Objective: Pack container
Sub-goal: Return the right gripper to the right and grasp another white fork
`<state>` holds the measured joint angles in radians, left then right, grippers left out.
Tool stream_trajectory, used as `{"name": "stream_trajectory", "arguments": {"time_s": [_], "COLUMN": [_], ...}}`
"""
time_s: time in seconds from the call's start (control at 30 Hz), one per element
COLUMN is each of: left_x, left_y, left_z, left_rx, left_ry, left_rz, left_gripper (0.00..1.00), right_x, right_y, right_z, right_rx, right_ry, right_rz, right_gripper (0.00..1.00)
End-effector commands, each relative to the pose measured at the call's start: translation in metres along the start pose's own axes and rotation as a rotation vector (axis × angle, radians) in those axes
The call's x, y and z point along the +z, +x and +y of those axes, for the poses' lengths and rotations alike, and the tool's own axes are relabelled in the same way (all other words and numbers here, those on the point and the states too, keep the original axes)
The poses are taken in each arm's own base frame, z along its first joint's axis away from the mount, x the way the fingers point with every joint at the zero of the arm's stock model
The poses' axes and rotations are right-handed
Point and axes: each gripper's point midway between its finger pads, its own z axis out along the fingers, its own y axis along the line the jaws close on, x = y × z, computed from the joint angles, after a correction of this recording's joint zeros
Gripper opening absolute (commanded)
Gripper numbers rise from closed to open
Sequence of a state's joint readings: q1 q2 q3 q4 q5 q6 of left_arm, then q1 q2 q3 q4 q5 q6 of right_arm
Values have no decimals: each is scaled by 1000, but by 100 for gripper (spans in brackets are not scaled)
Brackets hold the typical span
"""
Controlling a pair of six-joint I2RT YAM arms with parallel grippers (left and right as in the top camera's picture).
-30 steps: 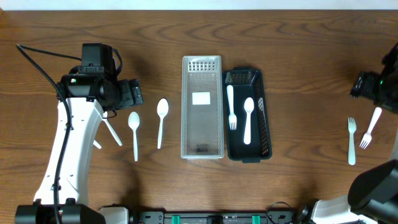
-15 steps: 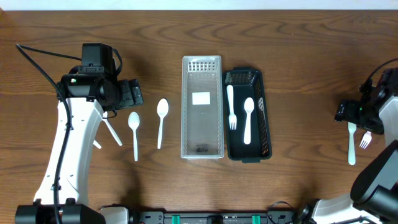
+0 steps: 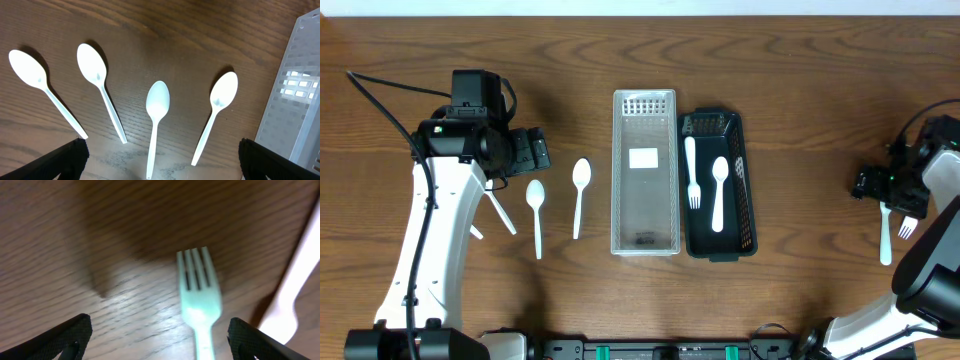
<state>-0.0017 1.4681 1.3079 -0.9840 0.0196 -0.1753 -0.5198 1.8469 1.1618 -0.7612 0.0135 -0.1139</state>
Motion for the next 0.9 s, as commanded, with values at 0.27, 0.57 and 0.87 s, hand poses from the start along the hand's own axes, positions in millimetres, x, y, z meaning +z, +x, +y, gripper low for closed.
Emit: {"name": "stream_trajectory", "arguments": {"time_s": [0.27,0.57,0.87], "left_x": [-3,-3,-3], "left_y": [-5,-5,-5], "left_z": [2,2,2], "left_rx": [13,13,13], "left_ry": [-6,-6,-6], "left_rz": [-13,-13,-13], "left_gripper": [98,98,98], "right_x": [8,22,26], "right_y": [3,9,9], "right_z": [-13,-12,-12], "right_rx": [65,66,67], "right_ry": [-42,-48,-48], "right_rz": [6,49,52], "right_gripper": [89,89,77]}}
